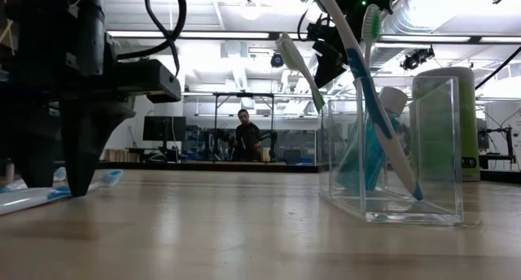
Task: Pick & Place toothbrushing station
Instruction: Put the bottom blue toothbrush into the transparent organizer
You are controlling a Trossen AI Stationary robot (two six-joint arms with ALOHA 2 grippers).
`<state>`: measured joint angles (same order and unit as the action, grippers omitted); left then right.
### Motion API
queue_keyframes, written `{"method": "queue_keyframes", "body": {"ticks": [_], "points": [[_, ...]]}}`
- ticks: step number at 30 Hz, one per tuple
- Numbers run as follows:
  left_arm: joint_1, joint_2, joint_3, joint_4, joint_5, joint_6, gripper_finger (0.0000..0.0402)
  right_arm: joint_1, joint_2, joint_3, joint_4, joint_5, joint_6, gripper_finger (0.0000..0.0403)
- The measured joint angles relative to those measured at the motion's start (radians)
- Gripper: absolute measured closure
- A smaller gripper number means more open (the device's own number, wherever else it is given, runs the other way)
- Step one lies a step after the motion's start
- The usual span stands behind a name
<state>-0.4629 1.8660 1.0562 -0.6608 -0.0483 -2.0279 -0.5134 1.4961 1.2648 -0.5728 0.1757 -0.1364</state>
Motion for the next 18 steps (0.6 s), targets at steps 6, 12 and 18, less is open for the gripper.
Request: {"method": "queue_keyframes", "body": {"ticks": [6,12,18], "points": [[0.000,0.000,0.000,-0.018,0.001,-0.010,0.0301,0.000,0.000,0.000,0.000,0.000,-0.001,0.0308],[0.000,0.000,0.000,-0.027,-0.002,-0.004,0.0323,0.000,0.000,0.000,0.000,0.000,-0.002,0.0308],[-0.001,0.000,0.000,-0.034,-0.022,0.022,0.0351,0.000,0.000,0.000,0.000,0.000,-0.002,0.0308]]}}
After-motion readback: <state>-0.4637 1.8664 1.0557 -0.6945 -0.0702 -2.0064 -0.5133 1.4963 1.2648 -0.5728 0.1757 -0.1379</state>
